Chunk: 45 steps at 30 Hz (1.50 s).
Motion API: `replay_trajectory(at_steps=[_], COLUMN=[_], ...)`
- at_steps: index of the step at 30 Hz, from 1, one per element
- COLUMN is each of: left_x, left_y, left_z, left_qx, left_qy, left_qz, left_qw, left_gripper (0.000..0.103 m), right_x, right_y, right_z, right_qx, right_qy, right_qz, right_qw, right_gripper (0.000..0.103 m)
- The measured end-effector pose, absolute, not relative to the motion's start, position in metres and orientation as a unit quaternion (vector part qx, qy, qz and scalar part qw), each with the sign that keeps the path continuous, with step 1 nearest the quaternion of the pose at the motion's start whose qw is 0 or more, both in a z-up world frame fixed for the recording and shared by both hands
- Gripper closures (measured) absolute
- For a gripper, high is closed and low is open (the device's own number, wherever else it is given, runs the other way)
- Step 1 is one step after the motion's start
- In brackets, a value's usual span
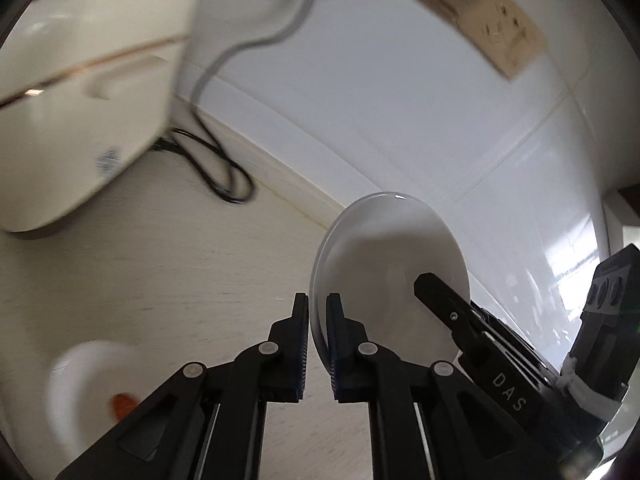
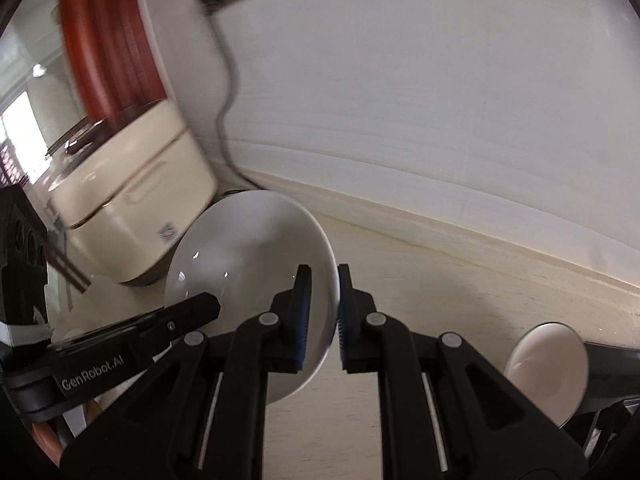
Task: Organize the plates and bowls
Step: 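Carry the plain white bowl and lower it into the red-banded bowl, opening both grippers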
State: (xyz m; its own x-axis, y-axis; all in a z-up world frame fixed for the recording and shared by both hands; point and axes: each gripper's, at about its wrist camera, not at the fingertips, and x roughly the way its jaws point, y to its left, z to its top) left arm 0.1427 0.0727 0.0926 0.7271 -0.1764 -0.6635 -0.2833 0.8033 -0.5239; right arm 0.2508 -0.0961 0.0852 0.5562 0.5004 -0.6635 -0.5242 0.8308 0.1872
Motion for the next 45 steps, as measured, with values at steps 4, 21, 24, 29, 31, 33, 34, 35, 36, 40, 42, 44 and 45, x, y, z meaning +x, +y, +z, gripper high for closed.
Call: replay_trajectory(at_steps=[4,21,24,29,31,33,34,35,36,40,42,44,45], left_x=[0.112,0.02,0.02,0.021,0.023,0.022,0.025,0.023,0.023,0.023,0.025,0.026,0.026], left_y=[0.097,0.145,0.148,0.148,0.148,0.146,0.147,0.146,0.146,0.144,0.143,0.142,0.141], left_z=[0.101,0.094,0.083,0.067,0.063,0.06,0.057,0.058,0.057,0.056,0.055,0.054,0.054], left_qx=[-0.317,-0.339,-0.346,-0.348,-0.348,-0.348,-0.347,-0.346,-0.345,-0.341,-0.339,-0.337,-0.335], left_qy=[0.363,0.381,0.396,0.418,0.426,0.437,0.44,0.444,0.449,0.459,0.462,0.466,0.469], left_qz=[0.064,0.134,0.136,0.138,0.139,0.137,0.138,0.138,0.14,0.145,0.146,0.144,0.143], left_qw=[0.874,0.85,0.84,0.828,0.823,0.818,0.817,0.815,0.812,0.808,0.806,0.805,0.805], left_gripper=[0.096,0.097,0.097,0.097,0.097,0.097,0.097,0.097,0.096,0.096,0.096,0.096,0.095], right_x=[0.225,0.162,0.157,0.159,0.158,0.159,0.158,0.158,0.158,0.158,0.158,0.159,0.159], right_y=[-0.061,0.001,0.0,0.006,0.008,0.009,0.009,0.009,0.009,0.01,0.01,0.009,0.008], right_z=[0.088,0.061,0.054,0.039,0.034,0.03,0.029,0.027,0.025,0.02,0.02,0.02,0.02], right_qx=[-0.032,-0.105,-0.123,-0.139,-0.147,-0.154,-0.157,-0.158,-0.159,-0.168,-0.17,-0.173,-0.173], right_qy=[0.368,0.401,0.414,0.43,0.435,0.439,0.442,0.444,0.447,0.455,0.453,0.453,0.455], right_qz=[0.322,0.389,0.391,0.396,0.398,0.4,0.401,0.403,0.404,0.409,0.409,0.409,0.41], right_qw=[0.872,0.823,0.813,0.799,0.794,0.79,0.787,0.784,0.782,0.773,0.774,0.773,0.771], right_gripper=[0.088,0.088,0.088,0.088,0.087,0.087,0.087,0.087,0.087,0.087,0.087,0.086,0.086])
